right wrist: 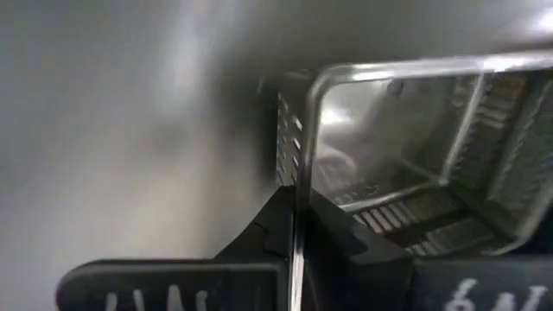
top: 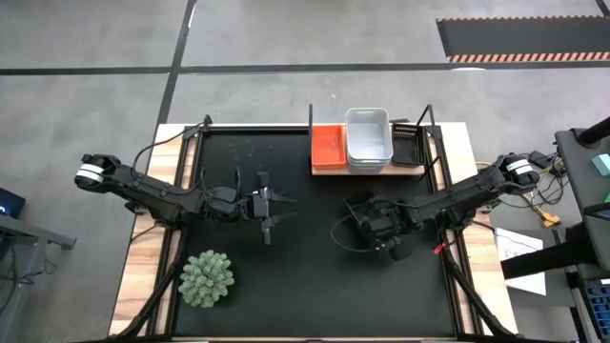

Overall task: Stack baskets on shelf by color
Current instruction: Stack the black bin on top of the black bin on the shelf

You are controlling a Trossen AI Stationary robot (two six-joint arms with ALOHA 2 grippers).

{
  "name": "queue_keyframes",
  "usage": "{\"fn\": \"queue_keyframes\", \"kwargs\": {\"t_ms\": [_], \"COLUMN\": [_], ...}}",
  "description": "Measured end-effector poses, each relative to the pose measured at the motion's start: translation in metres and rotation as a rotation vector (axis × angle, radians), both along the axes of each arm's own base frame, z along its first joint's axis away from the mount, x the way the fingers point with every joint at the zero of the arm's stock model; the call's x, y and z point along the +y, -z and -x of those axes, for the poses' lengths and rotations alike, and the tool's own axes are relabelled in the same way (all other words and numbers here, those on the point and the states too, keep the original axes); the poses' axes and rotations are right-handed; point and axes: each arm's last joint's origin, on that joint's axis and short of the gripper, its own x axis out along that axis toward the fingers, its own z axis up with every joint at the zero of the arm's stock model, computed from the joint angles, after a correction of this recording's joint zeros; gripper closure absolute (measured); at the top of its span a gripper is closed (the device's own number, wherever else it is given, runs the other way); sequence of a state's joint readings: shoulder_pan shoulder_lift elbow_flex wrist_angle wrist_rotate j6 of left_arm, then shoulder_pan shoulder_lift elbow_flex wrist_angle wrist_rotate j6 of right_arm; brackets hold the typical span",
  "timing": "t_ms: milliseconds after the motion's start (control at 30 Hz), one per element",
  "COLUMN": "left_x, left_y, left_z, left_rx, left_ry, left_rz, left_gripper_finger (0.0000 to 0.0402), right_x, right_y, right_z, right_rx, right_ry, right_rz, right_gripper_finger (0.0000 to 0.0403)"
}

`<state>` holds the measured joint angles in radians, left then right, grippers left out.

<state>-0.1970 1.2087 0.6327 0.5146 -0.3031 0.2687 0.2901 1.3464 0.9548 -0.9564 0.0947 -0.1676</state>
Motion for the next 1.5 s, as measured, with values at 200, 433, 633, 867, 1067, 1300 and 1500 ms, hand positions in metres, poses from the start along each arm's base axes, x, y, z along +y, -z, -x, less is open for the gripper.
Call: {"fn": "queue_keyframes", "kwargs": {"t_ms": [200, 433, 633, 867, 1067, 1300, 1500], "left_x": [0.0, 0.0, 0.0, 0.0, 0.0, 0.0, 0.0], "left_y": [0.0, 0.0, 0.001, 0.003, 0.004, 0.004, 0.004], "left_z": [0.0, 0.0, 0.0, 0.0, 0.0, 0.0, 0.0], "left_rx": [0.0, 0.001, 0.01, 0.033, 0.037, 0.037, 0.037], "left_ry": [0.0, 0.0, 0.0, 0.0, 0.0, 0.0, 0.0], "left_rz": [0.0, 0.0, -0.002, -0.008, -0.008, -0.008, -0.008], "left_gripper_finger": [0.0279, 0.0279, 0.0279, 0.0279, 0.0279, 0.0279, 0.0279], "right_x": [0.015, 0.01, -0.029, -0.089, -0.134, -0.166, -0.178], "right_y": [-0.055, -0.133, -0.176, -0.189, -0.181, -0.165, -0.144], "right_z": [-0.02, -0.022, -0.004, 0.01, 0.029, 0.053, 0.06], "right_rx": [-0.161, -0.37, -0.366, -0.279, -0.173, -0.067, 0.022], "right_ry": [0.092, 0.278, 0.544, 0.756, 0.803, 0.845, 0.802], "right_rz": [-0.078, 0.119, 0.312, 0.249, 0.202, 0.153, 0.084], "right_gripper_finger": [0.0393, 0.0394, 0.0394, 0.0394, 0.0394, 0.0394, 0.0394]}}
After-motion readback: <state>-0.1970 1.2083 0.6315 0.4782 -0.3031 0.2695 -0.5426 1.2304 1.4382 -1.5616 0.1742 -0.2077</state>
